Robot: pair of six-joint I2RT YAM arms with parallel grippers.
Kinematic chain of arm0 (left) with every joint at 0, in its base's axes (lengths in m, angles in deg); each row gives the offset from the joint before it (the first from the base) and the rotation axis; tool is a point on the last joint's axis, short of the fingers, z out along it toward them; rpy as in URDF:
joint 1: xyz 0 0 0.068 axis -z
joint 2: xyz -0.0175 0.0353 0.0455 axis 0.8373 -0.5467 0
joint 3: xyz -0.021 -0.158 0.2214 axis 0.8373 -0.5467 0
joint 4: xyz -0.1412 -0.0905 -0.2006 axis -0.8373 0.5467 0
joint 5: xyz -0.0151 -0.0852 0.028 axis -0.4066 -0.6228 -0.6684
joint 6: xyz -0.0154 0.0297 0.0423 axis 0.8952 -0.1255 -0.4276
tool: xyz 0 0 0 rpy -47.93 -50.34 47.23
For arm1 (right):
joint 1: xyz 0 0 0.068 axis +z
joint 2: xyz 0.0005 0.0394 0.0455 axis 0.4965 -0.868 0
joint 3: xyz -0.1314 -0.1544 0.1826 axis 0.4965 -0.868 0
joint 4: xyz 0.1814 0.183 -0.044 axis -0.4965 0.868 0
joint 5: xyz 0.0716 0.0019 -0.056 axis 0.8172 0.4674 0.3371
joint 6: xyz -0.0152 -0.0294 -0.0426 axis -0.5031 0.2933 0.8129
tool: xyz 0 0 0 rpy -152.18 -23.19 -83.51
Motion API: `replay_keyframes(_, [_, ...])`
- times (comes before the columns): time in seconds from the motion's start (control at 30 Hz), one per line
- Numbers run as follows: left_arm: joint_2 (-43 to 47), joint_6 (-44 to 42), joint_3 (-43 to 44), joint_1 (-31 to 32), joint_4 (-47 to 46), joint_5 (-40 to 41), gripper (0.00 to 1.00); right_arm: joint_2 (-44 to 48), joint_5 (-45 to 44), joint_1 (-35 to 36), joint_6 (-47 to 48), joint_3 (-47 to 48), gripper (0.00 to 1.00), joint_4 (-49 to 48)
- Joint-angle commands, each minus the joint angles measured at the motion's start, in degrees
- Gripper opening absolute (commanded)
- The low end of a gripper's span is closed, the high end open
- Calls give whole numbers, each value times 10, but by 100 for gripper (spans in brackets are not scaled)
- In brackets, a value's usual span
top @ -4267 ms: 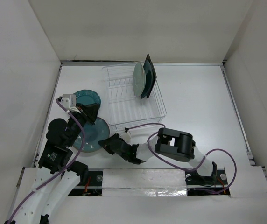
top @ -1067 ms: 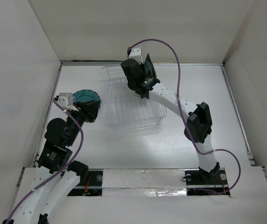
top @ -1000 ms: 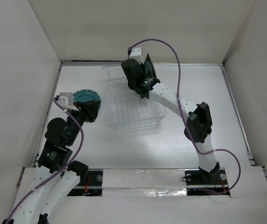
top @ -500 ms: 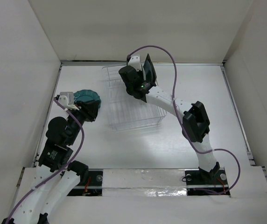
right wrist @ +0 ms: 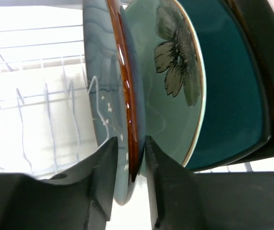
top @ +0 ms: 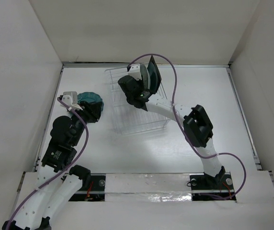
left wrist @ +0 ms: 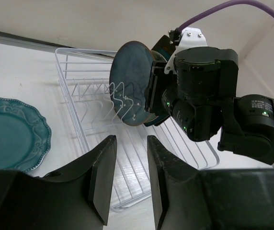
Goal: Load the plates into the dish rack
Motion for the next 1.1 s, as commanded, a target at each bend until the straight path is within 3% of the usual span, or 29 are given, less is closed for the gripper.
replay_keyframes(0.0, [-7,-3,6,-3,-26,11,29,26,2,12,-20,-9,38,-55])
replay_keyframes(0.23, [-29,14,7,-3,-26,30,31,93,52,2,-20,-48,57,-77])
replay_keyframes(0.4, [-51,49,12,-3,-21,53,32,177,92,8,24,-117,64,-125])
replay_keyframes(0.43, [-55,62,17,-3,-18,59,29,207,117,8,30,-129,67,-130])
replay_keyframes(0.53, [-77,92,18,-3,-10,71,9,275,180,13,35,-193,69,-145])
replay_keyframes(0.57, [-89,116,15,-3,-13,72,8,294,195,19,31,-212,68,-151])
replay_keyframes(0.67, [-110,149,3,-3,-29,75,7,369,247,26,30,-302,10,-195])
replay_keyframes(0.7, [-127,165,3,-3,-29,90,7,388,252,35,31,-325,0,-213])
replay_keyframes(0.83, [-157,201,5,-10,-29,113,8,477,276,46,17,-446,0,-219])
replay_keyframes(0.97, [-182,236,-14,-110,-39,48,18,554,303,46,-12,-535,0,-236])
replay_keyframes(1.0, [-189,243,-26,-175,-42,1,21,565,311,40,-14,-548,2,-239])
replay_keyframes(1.07, [-194,259,-63,-238,-69,-39,32,593,324,35,-13,-568,9,-236])
